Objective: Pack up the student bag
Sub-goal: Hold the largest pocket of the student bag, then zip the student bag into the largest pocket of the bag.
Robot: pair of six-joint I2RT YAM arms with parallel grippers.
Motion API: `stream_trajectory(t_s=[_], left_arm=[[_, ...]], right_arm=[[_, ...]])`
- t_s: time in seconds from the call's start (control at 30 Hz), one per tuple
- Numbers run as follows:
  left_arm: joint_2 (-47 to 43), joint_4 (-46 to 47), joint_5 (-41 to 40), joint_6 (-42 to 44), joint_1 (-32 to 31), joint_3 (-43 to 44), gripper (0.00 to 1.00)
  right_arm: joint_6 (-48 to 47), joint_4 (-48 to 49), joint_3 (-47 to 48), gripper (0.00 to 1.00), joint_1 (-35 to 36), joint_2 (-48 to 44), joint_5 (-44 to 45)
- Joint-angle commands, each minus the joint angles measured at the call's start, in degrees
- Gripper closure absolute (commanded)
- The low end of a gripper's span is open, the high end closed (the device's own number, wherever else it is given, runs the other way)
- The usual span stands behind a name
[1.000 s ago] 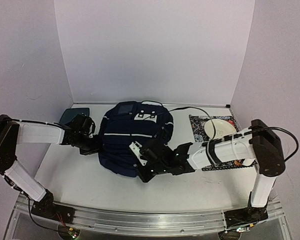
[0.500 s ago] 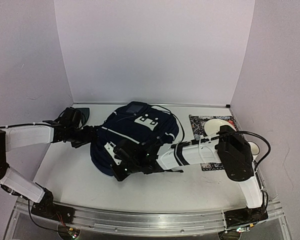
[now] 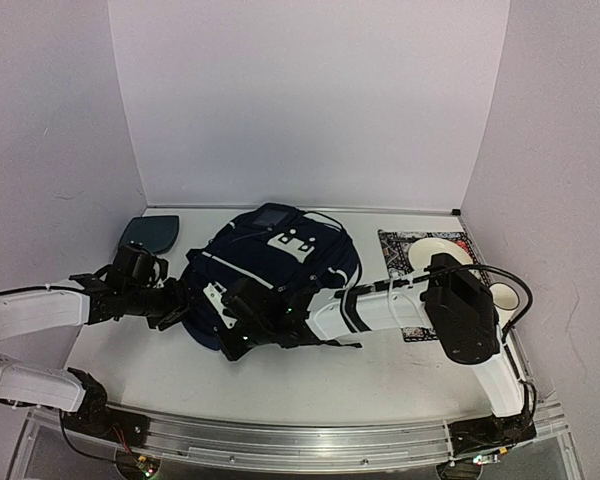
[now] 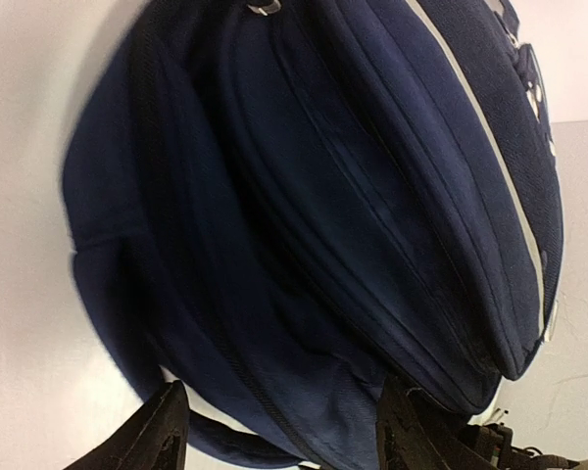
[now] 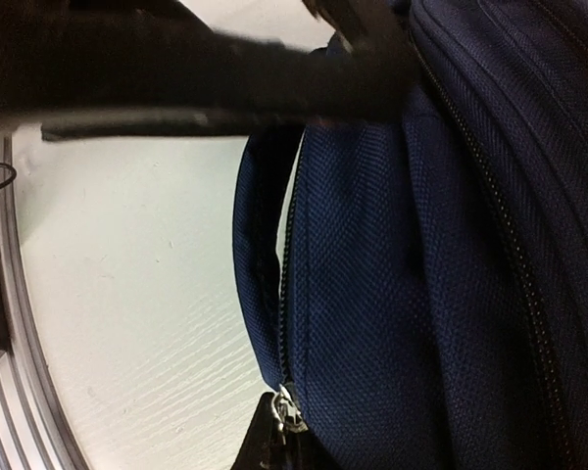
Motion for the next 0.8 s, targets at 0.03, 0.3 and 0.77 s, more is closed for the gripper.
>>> stream_trajectory(t_s=[0.03, 0.3, 0.77], left_arm=[[4.5, 7.2, 0.9, -4.7, -4.0, -0.3, 0.43], [2.8, 7.1, -1.5, -4.3, -4.7, -0.3, 0.97], [-1.3, -6.1, -6.6, 2.2, -3.0, 4.8, 1.00]], right_arm=[[0.6, 2.0, 1.8, 1.00, 0.9, 0.9, -2.5], [-0.8, 1.4, -4.7, 1.00, 0.7, -5.4, -0.3], [-1.7, -5.0, -26.5, 1.00, -6.2, -22.0, 6.8]])
